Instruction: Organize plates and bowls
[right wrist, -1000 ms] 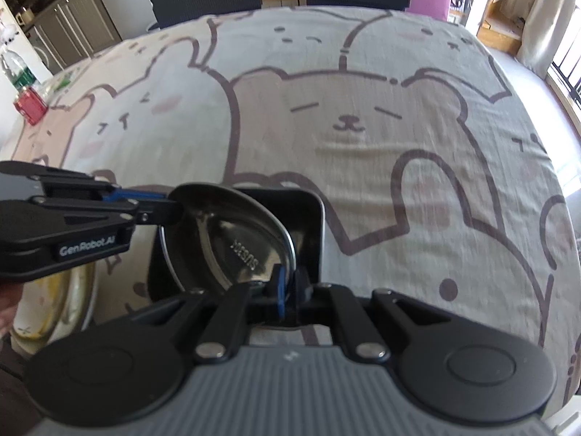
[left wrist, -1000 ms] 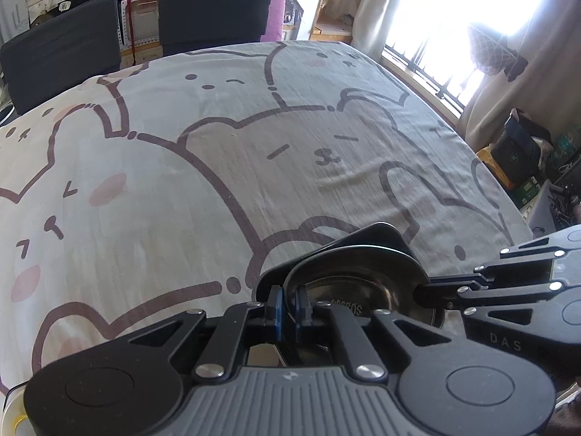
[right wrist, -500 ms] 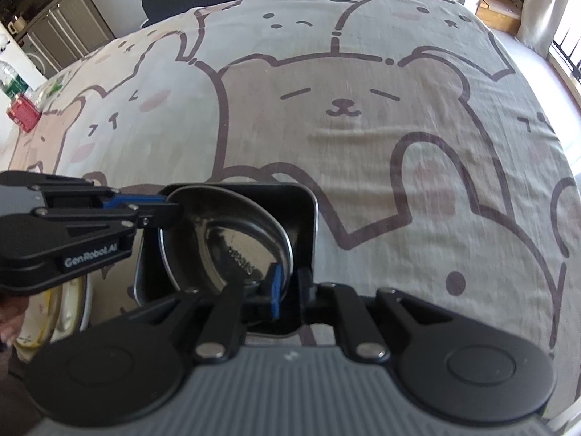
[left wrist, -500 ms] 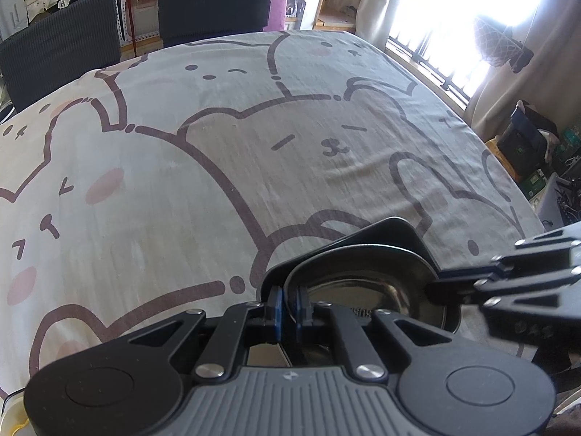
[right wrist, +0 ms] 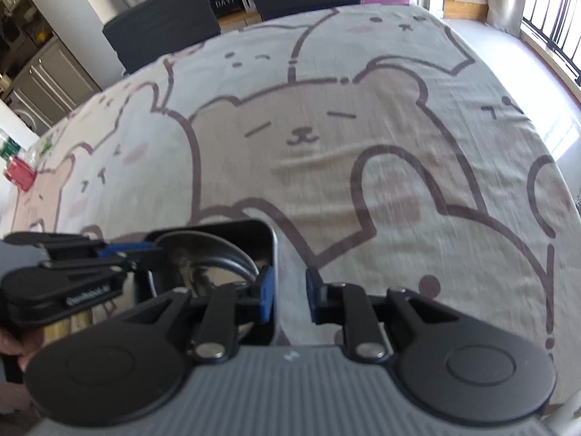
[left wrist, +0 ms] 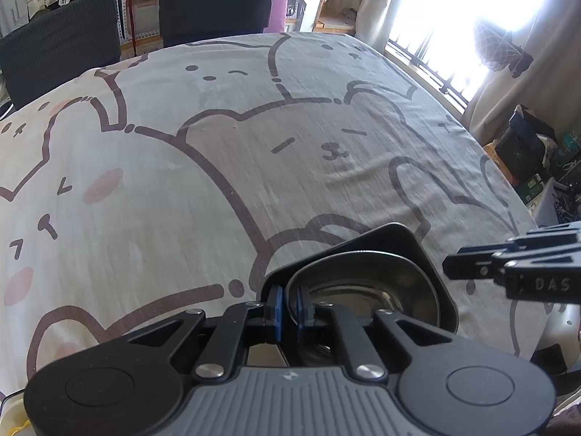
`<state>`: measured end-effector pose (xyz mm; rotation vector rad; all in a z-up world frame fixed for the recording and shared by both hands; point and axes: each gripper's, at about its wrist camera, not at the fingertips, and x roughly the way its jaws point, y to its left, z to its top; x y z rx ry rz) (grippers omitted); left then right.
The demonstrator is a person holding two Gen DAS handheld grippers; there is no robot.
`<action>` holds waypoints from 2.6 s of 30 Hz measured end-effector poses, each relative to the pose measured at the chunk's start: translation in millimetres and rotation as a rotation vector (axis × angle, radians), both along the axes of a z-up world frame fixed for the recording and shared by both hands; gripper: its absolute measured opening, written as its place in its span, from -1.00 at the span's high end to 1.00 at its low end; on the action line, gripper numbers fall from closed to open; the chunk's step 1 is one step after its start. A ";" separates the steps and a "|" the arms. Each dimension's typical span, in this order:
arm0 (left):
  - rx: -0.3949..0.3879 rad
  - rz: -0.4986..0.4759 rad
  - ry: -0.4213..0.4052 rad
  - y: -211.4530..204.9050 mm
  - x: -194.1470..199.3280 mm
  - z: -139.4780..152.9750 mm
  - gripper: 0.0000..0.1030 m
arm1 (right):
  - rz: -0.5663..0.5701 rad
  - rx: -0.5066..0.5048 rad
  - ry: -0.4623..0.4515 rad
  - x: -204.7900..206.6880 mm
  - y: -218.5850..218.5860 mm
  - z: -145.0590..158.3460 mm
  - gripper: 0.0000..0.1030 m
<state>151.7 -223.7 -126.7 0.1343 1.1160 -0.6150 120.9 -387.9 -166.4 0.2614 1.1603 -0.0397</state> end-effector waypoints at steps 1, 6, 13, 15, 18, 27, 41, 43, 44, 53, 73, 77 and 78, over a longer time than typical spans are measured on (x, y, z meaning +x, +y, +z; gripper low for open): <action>-0.007 0.004 0.003 1.0 0.2 1.6 0.74 | 0.005 0.000 0.004 0.8 0.9 -0.6 0.54; -0.054 0.019 -0.004 7.2 -3.8 17.0 0.35 | 0.026 -0.006 0.006 -0.8 5.7 -5.8 0.54; -0.053 0.072 0.051 24.5 -12.0 24.2 0.22 | 0.051 -0.010 0.001 0.0 6.4 -6.0 0.54; -0.038 0.080 0.092 28.5 -10.6 16.5 0.26 | 0.064 -0.016 0.006 1.0 6.9 -7.6 0.54; -0.047 0.091 0.141 32.6 -8.6 5.9 0.28 | 0.091 -0.034 0.022 2.1 9.3 -11.1 0.54; -0.026 0.085 0.206 25.2 -8.3 -13.4 0.69 | 0.158 -0.051 0.035 7.0 16.6 -17.0 0.76; -0.082 0.121 0.234 31.1 -7.4 -17.5 0.81 | 0.160 0.015 0.056 11.8 10.4 -27.7 0.90; -0.101 0.130 0.230 32.6 -7.7 -15.9 0.81 | 0.147 0.025 0.064 11.6 8.9 -28.0 0.90; -0.101 0.127 0.223 31.8 -8.5 -13.3 0.82 | 0.140 0.025 0.070 11.5 8.5 -27.6 0.90; -0.207 0.179 0.139 55.8 -13.7 31.0 0.87 | 0.103 0.066 -0.089 -6.3 6.3 14.7 0.90; -0.547 0.380 -0.093 199.0 -72.0 141.7 0.87 | 0.154 0.394 -0.464 -33.8 59.1 99.6 0.86; -0.590 0.417 -0.128 228.7 -86.8 145.2 0.88 | 0.187 0.426 -0.485 -34.2 80.7 102.5 0.85; -0.597 0.431 -0.128 235.4 -90.4 144.3 0.88 | 0.198 0.432 -0.485 -33.8 86.8 102.6 0.85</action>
